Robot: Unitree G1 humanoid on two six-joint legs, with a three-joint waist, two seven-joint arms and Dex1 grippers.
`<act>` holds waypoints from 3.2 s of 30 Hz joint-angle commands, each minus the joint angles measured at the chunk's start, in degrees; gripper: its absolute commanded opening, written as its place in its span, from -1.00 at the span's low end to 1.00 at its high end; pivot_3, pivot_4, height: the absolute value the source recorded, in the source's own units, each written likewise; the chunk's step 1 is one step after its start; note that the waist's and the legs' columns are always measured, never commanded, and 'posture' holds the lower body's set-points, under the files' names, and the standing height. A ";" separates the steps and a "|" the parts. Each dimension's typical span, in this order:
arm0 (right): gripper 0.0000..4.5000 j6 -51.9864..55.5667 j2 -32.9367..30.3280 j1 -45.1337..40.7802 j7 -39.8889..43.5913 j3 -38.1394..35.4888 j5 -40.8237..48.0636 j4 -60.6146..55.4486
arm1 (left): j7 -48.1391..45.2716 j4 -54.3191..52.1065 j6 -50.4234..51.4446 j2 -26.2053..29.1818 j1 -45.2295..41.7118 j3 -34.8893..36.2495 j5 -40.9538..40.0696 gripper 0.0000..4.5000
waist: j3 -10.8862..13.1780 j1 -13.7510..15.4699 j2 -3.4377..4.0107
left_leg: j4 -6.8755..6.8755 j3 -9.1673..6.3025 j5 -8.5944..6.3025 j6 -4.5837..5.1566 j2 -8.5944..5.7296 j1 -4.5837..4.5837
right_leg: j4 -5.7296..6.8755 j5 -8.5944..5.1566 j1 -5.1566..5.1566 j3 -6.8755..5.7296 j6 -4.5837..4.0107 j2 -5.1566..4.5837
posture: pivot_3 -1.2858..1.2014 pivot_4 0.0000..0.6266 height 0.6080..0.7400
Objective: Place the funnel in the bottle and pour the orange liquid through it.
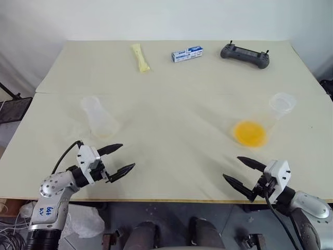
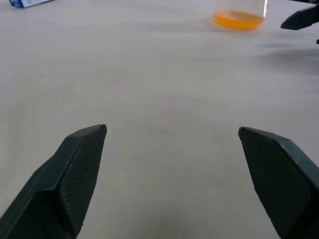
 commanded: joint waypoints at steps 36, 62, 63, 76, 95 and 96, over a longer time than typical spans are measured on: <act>0.99 -2.70 1.36 -15.83 5.06 6.26 -0.71 9.90 | 38.10 -16.96 21.10 -5.28 -1.84 15.39 -3.23 1.00 | 0.04 -0.05 -0.23 | 0.15 -0.01 -0.01 -0.03 -0.01 0.07 | 0.15 0.00 0.04 0.08 0.00 0.05 | 0.03 -0.52 1.00; 1.00 -1.83 2.38 -10.06 -2.26 5.39 -0.80 2.41 | 29.22 4.49 12.94 -2.55 -21.26 9.10 2.20 0.83 | 0.03 -0.06 -0.27 | 0.15 0.04 0.00 -0.07 0.03 0.07 | 0.21 0.01 0.00 0.08 0.02 0.18 | 0.03 -0.52 1.00; 1.00 -1.89 2.37 -10.10 -2.32 5.36 -0.80 2.47 | 29.14 4.55 12.72 -2.66 -21.30 9.10 2.26 0.75 | 0.03 -0.07 -0.27 | 0.15 0.04 0.00 -0.07 0.03 0.07 | 0.21 0.01 0.00 0.08 0.02 0.18 | 0.03 -0.52 1.00; 1.00 -2.59 2.66 -11.13 -2.93 5.10 -0.99 3.69 | 22.56 4.53 14.38 -1.28 -25.18 6.99 1.11 0.02 | 0.03 0.09 -0.28 | 0.18 0.03 0.00 -0.07 0.03 0.07 | 0.24 0.02 0.01 0.07 0.03 0.18 | 0.03 -0.52 1.00; 1.00 1.14 -1.24 -5.23 -4.66 0.39 1.97 -11.70 | -3.55 25.02 8.25 -13.99 -47.26 -12.80 4.07 0.02 | 0.05 0.23 -0.33 | 0.58 0.11 0.00 -0.06 0.12 -0.13 | 0.28 0.04 0.01 0.09 0.08 0.35 | 0.03 -0.52 1.00; 1.00 1.54 -1.25 -4.88 -5.09 0.01 1.93 -12.59 | -4.27 26.42 6.95 -14.17 -47.88 -13.14 4.75 0.02 | 0.05 0.20 -0.33 | 0.59 0.11 0.00 -0.05 0.12 -0.14 | 0.28 0.04 0.00 0.10 0.08 0.35 | 0.03 -0.52 1.00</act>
